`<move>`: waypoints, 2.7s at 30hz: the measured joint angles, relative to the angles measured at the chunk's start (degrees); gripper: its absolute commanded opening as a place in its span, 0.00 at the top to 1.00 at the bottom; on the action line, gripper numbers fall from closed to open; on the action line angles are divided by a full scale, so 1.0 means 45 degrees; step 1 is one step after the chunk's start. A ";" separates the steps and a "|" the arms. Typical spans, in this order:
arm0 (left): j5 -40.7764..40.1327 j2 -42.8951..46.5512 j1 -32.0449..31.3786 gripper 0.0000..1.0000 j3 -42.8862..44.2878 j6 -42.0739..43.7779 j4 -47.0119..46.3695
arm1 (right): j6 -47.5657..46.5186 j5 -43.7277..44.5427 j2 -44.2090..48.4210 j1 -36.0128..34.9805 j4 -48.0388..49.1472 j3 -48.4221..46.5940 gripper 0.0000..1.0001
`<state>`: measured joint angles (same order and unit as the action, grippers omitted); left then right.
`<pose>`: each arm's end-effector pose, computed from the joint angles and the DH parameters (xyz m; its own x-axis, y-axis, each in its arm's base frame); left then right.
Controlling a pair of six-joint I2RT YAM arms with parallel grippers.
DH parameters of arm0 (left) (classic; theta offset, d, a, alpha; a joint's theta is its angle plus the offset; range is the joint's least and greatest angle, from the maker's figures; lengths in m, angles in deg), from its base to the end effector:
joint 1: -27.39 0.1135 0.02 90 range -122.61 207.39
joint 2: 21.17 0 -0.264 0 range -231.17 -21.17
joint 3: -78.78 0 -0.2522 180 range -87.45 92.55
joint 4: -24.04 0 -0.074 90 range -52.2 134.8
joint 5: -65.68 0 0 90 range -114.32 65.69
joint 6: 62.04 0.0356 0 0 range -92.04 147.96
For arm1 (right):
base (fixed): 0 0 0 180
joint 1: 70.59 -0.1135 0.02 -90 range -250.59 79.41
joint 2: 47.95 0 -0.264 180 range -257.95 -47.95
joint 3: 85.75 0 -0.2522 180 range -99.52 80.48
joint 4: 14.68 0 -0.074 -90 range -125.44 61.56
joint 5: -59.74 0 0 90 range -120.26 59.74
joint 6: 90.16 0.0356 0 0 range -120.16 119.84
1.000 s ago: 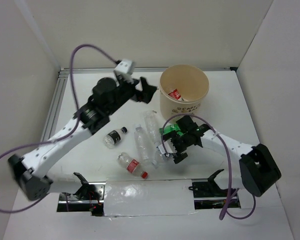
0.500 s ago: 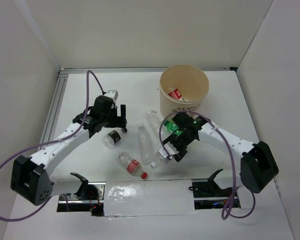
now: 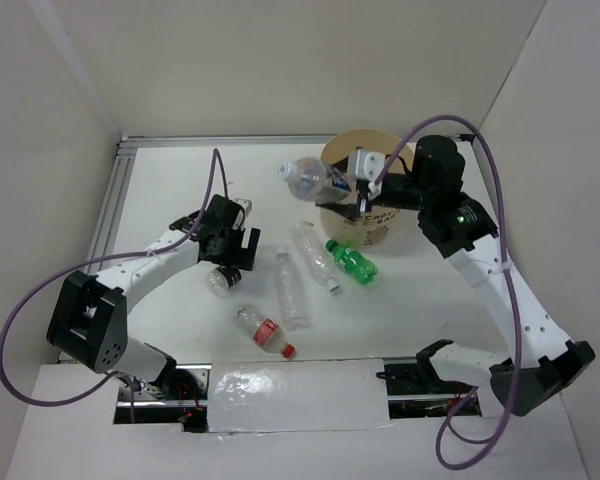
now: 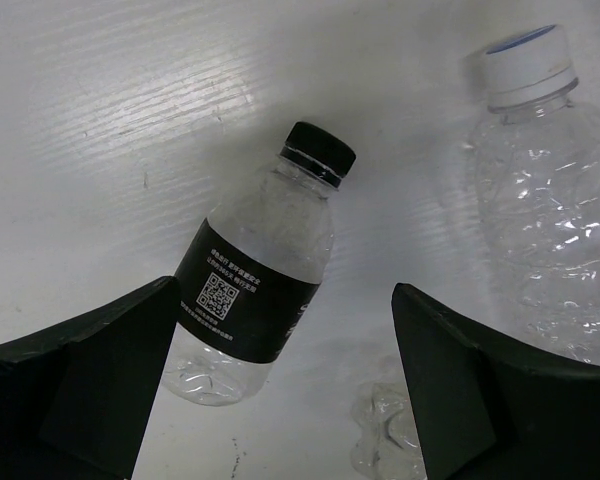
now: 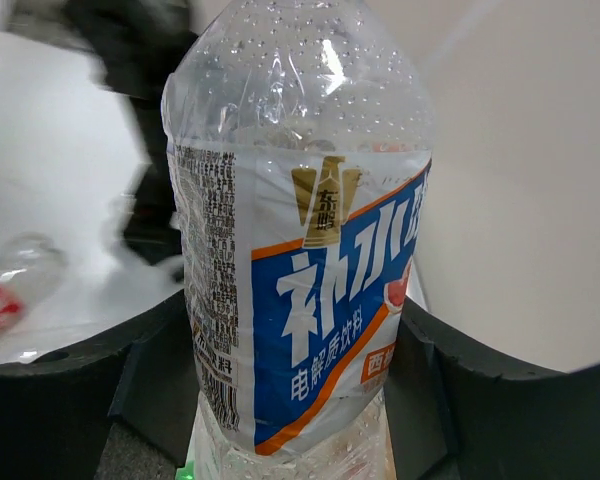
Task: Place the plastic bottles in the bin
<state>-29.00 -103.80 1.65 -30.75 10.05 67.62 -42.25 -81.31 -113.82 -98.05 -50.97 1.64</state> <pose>0.2664 -0.1252 0.2317 -0.8288 0.0593 -0.5564 0.1436 0.9836 -0.1090 0.1934 0.1317 0.4519 0.5412 -0.1936 -0.8183 -0.8188 0.1002 -0.5653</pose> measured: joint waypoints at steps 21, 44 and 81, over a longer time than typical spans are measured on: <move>-0.1054 -0.2603 -0.0306 0.69 0.0209 0.0661 0.0277 | 0.2657 0.0287 -0.2594 0.5163 0.1413 0.0214 0.00; 0.4109 -0.5464 -0.2429 0.65 1.3925 -0.1938 -0.6290 | -0.1093 -0.1311 0.0670 0.6970 -0.5173 0.3463 0.46; -0.3599 0.6645 -0.6033 0.00 -0.2293 -0.7227 -0.1389 | 0.3400 0.9986 -0.2448 0.0160 0.2817 0.9879 0.46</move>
<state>-45.20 -73.90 -25.50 -41.06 -22.47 61.37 -26.95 -36.37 -124.83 -97.33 -38.29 46.09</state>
